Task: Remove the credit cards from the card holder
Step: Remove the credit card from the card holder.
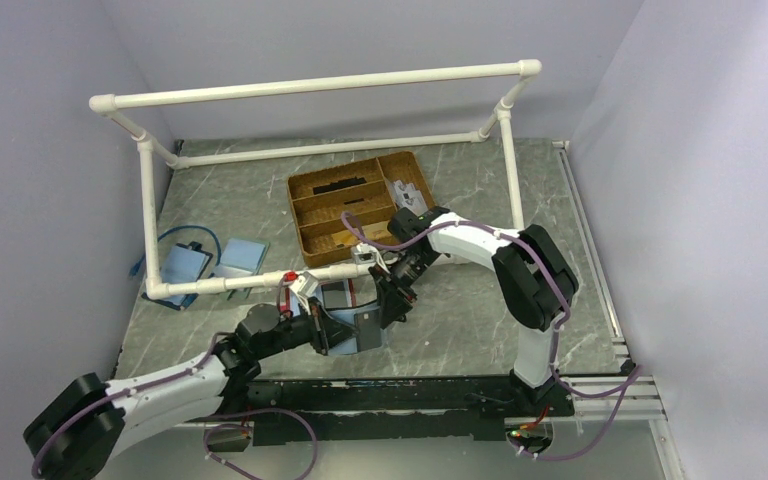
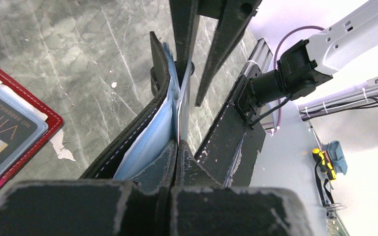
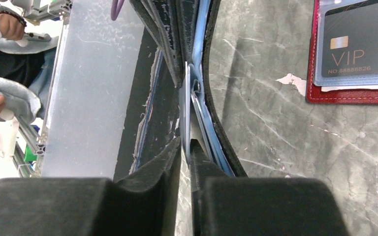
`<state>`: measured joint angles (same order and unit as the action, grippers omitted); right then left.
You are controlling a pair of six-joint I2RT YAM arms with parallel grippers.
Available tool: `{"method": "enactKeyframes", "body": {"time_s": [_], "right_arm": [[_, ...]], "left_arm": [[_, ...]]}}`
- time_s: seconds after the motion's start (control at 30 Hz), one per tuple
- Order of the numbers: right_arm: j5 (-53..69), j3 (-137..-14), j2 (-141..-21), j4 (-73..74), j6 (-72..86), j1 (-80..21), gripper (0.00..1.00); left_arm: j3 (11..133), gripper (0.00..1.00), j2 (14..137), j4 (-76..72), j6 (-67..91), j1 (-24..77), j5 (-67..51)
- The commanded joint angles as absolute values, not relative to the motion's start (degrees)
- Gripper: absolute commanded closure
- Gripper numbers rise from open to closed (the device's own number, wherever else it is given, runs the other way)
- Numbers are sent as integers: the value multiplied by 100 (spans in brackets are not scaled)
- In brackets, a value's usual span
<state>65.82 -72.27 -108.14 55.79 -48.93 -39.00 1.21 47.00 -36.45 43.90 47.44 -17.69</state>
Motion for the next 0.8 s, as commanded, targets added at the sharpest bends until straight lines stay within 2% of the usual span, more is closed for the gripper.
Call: {"method": "enactKeyframes", "body": {"time_s": [0.0, 0.13, 0.3, 0.5, 0.77], "right_arm": [[6405, -7513, -10451, 6160, -5814, -3906, 63], [6179, -7453, -10023, 6499, -6455, -3840, 54], [5835, -7049, -9540, 6114, -6647, -3810, 47], [5282, -6590, -9374, 5201, -6285, -3816, 43], [5198, -6374, -9557, 4896, -6244, -3889, 41]], "left_arm": [[430, 100, 4042, -2670, 3813, 4754, -1836], [660, 100, 3712, -1884, 3302, 4755, -1988], [868, 100, 3875, -1837, 2907, 4754, -2294], [1084, 100, 4538, -2141, 2698, 4755, -2720], [1104, 100, 4999, -2839, 2764, 4761, -3065]]}}
